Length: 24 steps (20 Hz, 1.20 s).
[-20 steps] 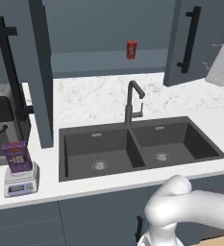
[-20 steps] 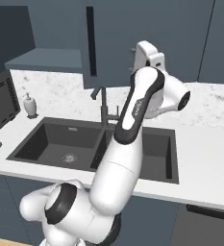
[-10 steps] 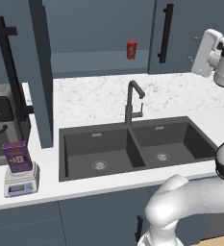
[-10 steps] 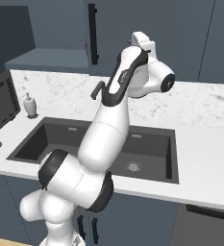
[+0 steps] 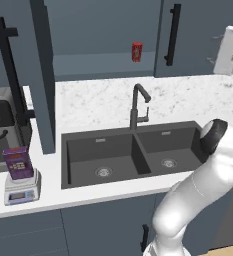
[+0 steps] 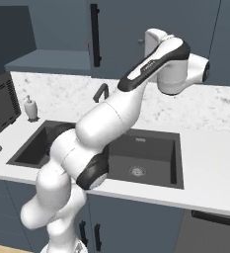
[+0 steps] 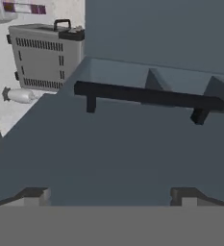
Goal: Pick the cereal and place it on the digital scale for weighing, and close the cabinet.
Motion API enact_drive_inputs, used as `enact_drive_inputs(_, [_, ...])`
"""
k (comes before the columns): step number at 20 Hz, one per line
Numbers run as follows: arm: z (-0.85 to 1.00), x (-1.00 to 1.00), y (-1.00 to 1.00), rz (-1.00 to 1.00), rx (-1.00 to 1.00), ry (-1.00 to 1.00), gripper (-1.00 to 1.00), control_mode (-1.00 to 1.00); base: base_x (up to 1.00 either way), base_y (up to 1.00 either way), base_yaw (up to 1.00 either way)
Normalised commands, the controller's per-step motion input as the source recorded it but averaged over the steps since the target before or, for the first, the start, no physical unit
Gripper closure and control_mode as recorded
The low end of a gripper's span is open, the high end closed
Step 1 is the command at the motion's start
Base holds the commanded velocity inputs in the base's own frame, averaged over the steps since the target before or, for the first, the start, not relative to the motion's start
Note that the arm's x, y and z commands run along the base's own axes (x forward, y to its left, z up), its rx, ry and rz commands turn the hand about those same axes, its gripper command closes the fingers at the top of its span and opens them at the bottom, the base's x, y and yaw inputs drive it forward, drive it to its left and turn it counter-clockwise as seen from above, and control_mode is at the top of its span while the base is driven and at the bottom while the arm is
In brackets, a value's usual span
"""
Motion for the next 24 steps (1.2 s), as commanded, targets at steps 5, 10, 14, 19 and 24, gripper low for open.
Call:
enact_drive_inputs(5, [-0.24, -1.0, 0.06, -0.15, 0.0, -0.31, -1.0, -1.0, 0.0, 0.0, 0.0])
enact_drive_inputs(10, [-0.91, -1.0, 0.39, -0.2, 0.0, -0.47, -1.0, -1.0, 0.0, 0.0, 0.0])
enact_drive_inputs(14, [-0.83, -1.0, 0.66, -0.26, 0.06, -0.55, -1.0, -1.0, 0.0, 0.0, 0.0])
enact_drive_inputs(19, [0.0, -1.0, 0.44, -0.34, 0.15, -0.38, -1.0, -1.0, 0.0, 0.0, 0.0])
enact_drive_inputs(24, [-0.18, -1.0, 0.71, -0.53, 0.26, -0.24, -1.0, -1.0, 0.0, 0.0, 0.0])
